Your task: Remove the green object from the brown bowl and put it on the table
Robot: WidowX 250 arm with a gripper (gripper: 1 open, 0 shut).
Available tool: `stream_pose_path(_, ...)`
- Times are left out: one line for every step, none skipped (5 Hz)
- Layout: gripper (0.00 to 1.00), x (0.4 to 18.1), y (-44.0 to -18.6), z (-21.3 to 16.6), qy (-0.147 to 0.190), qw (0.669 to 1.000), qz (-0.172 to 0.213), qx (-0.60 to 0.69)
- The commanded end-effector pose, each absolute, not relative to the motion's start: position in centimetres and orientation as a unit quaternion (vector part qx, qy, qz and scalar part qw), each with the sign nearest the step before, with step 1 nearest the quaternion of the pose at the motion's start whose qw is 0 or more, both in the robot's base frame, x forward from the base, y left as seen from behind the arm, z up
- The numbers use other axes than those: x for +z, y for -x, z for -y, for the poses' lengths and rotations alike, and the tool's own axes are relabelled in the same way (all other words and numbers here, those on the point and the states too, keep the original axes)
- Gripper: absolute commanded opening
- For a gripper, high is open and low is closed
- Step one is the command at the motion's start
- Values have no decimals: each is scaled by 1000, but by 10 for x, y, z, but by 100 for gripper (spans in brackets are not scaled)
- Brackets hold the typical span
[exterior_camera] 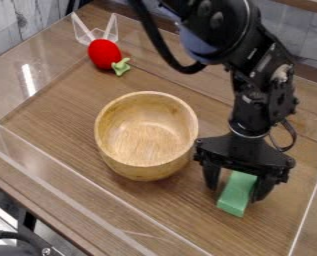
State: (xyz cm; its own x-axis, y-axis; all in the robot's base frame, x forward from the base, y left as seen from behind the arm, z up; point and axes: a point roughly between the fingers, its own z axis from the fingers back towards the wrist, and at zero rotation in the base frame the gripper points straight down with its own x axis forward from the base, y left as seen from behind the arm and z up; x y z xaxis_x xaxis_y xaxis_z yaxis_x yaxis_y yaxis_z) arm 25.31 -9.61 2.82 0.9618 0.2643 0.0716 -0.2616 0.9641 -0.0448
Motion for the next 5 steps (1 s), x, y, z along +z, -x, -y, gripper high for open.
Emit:
stream_pose_path(100, 48, -252, 100, 25, 990, 59, 127)
stream_pose_path(100, 55, -246, 100, 22, 990, 57, 126)
stream_pose_path(100, 65, -249, 94, 27, 994, 57, 88)
stream_pose_path(100, 90, -260, 84, 45, 995, 74, 57)
stream_pose_path(100, 87, -275, 81, 49, 995, 78, 25)
